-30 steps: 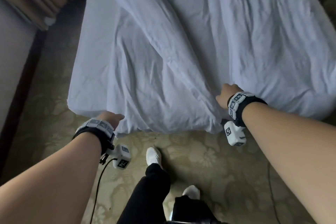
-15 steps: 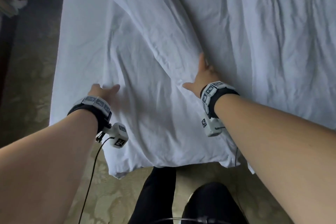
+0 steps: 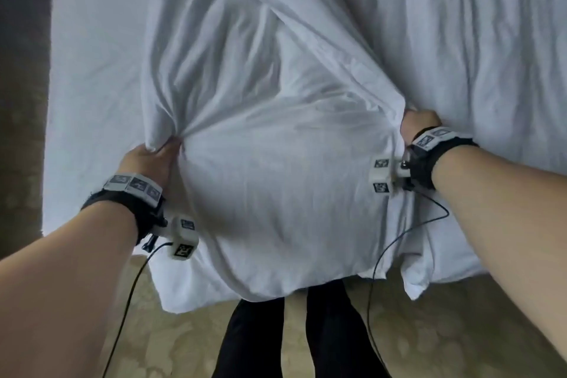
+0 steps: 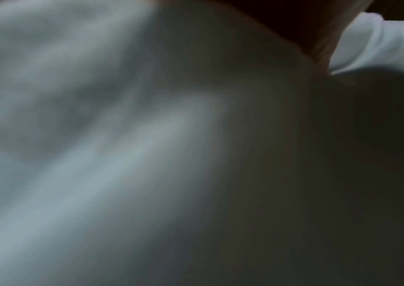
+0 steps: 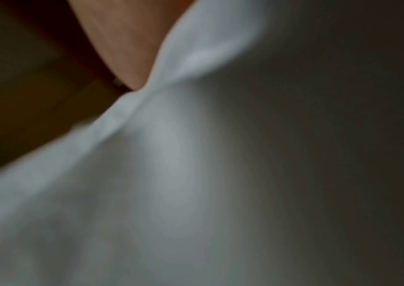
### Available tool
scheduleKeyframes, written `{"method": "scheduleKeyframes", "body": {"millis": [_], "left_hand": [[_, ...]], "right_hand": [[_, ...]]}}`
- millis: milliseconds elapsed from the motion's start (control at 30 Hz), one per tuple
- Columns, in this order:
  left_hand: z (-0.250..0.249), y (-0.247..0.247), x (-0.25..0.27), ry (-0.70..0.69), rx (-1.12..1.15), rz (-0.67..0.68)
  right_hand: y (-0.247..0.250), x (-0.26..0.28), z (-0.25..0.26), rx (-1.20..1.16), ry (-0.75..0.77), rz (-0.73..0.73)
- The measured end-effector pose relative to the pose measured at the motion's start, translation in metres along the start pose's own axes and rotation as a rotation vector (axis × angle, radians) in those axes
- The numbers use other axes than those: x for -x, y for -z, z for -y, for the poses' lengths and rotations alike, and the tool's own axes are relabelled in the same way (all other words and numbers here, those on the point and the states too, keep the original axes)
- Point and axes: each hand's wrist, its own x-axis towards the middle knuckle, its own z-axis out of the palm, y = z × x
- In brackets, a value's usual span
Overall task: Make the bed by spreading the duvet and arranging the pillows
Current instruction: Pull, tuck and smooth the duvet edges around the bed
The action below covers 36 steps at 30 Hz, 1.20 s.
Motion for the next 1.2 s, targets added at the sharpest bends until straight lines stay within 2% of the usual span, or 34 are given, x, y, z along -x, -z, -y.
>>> {"method": "scheduleKeyframes", "body": {"millis": [100, 200, 300, 367, 467, 600, 700, 733, 800, 867, 933, 1000, 1100, 1200], "left_hand": [[0.011, -0.005, -0.002, 0.05, 0.002, 0.017], [0.014, -0.01, -0.012, 0.064, -0.058, 0.003], [0.009, -0.018, -0.015, 0.092, -0.028, -0.006], [0.008, -0.021, -0.008, 0.109, -0.084, -0.005], [0.022, -0.016, 0.004, 0.147, -0.147, -0.103], [0.044, -0.023, 0.0, 0.235, -0.194, -0.116], [0.092, -0.048, -0.049, 0.137, -0.292, -0.14], [0.077, -0.054, -0.043, 0.168, -0.297, -0.184], [0.01, -0.065, 0.028, 0.142, -0.328, -0.316], [-0.059, -0.089, 0.109, -0.047, -0.241, -0.342], [-0.099, -0.127, 0.154, -0.261, -0.093, -0.224], [-0.128, -0.177, 0.19, -0.355, -0.057, -0.038], [-0.154, -0.263, 0.245, -0.403, -0.039, 0.205], [-0.153, -0.348, 0.285, -0.34, -0.124, 0.359]], "right_hand": [[-0.025, 0.012, -0.012, -0.199, -0.107, -0.067], [-0.039, 0.034, -0.008, -0.19, 0.031, -0.117], [-0.054, 0.045, -0.005, -0.18, 0.179, -0.004], [-0.054, 0.036, -0.015, -0.16, 0.211, 0.029], [-0.034, 0.014, -0.039, -0.25, 0.164, -0.062], [-0.034, 0.006, -0.068, -0.116, 0.116, 0.116], [-0.032, 0.015, -0.08, -0.111, 0.118, 0.171], [-0.025, 0.017, -0.087, -0.134, 0.149, 0.168], [-0.003, 0.017, -0.109, -0.149, 0.212, 0.141], [0.025, 0.014, -0.138, -0.128, 0.241, 0.099], [0.056, 0.003, -0.175, -0.116, 0.222, 0.033], [0.087, -0.015, -0.22, -0.118, 0.154, -0.042], [0.122, -0.053, -0.3, -0.118, 0.07, -0.115], [0.139, -0.09, -0.393, -0.145, -0.021, -0.132]]}}
